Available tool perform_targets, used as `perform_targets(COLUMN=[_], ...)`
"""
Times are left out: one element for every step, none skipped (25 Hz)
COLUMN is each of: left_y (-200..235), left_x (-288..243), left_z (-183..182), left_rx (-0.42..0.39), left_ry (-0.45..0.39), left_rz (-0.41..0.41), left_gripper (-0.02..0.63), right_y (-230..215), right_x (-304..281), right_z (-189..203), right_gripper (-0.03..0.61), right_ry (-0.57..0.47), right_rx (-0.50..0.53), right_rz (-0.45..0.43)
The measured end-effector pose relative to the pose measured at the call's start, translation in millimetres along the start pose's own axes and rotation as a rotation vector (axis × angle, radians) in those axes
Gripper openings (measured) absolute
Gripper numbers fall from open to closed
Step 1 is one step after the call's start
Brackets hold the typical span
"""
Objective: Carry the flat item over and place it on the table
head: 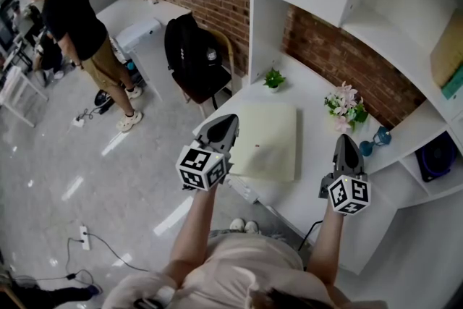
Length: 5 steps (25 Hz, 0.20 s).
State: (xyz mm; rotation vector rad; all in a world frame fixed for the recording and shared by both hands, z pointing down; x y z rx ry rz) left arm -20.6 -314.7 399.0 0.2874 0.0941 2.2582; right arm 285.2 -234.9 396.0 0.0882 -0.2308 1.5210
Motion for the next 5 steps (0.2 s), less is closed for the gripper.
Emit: perform_targets(left_y=[-0.6,-1.2,-1.8,-2.3,-2.7], left_x=[-0.1,-0.4,-0.7,-1.0,-1.3], left_z=[0.3,0.9,1.5,1.9,2.4], left_rx=[0.004,0.007,0.008,0.010,0.010], left_ry=[0.000,0.000,0.001,0.001,0.002], left_rz=[0.001,0.002,0.002,0.003,0.004], left_gripper=[0.028,0.028,0.028,0.028,0.028], right_y=[-0.6,-1.4,-2.2,-2.9,-3.5], right_x=[0.7,1.5,2.3,2.9,3.5], right_z=[0.4,0.9,1.4,1.8,2.3], right_gripper=[0.015,0.015,0.015,0.015,0.015], right_ry=[0.002,0.003,0.004,0.006,0.007], right_rx=[0.000,-0.001,-0.001,-0.001,-0.001], right_rz=[0.001,0.002,0.003,0.003,0.004])
Point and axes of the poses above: the fingertips, and each gripper's own axes: x backward along the fingers, y to its left, z out of its underside, the point moved 2 cm from there along x, backward along the fingers, and after that the axes turned 10 degrees about -y, right-handed, at the moved point
